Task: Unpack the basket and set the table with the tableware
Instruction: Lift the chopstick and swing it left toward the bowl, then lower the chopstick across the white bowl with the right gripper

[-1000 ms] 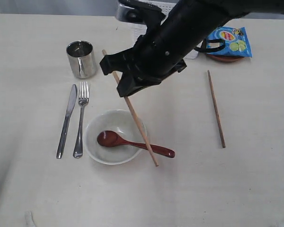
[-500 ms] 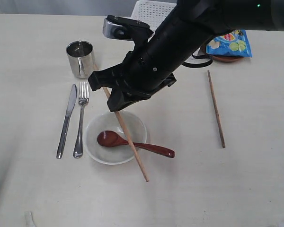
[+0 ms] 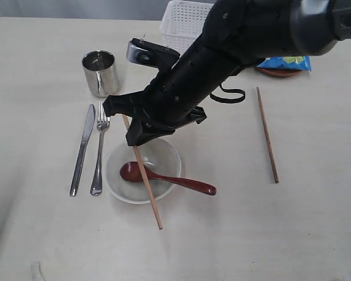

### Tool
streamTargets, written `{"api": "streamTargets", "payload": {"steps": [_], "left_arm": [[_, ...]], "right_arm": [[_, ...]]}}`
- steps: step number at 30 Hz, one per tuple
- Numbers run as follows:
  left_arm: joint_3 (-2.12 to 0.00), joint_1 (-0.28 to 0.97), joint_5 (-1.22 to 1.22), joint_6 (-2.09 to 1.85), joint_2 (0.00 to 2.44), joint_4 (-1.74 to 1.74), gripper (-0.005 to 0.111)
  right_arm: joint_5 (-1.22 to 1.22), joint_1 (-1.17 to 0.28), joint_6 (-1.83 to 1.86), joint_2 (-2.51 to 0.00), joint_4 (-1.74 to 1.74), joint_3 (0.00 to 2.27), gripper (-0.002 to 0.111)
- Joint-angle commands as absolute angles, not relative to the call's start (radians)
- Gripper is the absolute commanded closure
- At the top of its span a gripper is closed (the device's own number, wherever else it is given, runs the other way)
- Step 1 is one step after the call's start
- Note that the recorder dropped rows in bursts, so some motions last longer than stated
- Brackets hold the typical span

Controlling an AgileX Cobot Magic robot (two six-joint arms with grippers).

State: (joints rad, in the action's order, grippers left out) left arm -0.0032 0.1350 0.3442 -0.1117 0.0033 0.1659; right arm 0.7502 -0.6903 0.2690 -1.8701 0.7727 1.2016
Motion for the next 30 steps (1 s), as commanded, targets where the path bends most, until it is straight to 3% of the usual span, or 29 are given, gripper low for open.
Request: {"api": "streamTargets", "payload": {"steps": [1, 30], "left_arm": [[0.0, 0.143, 0.342, -0.109, 0.0, 0.166, 0.107], [0.0, 0.143, 0.342, -0.111, 0.0, 0.167, 0.107]], "right_arm": [[0.748, -0.691, 0.276, -1.901, 0.809, 1.197, 0.109], [0.717, -0.691, 0.173, -1.938, 0.702, 1.197, 0.109]]}}
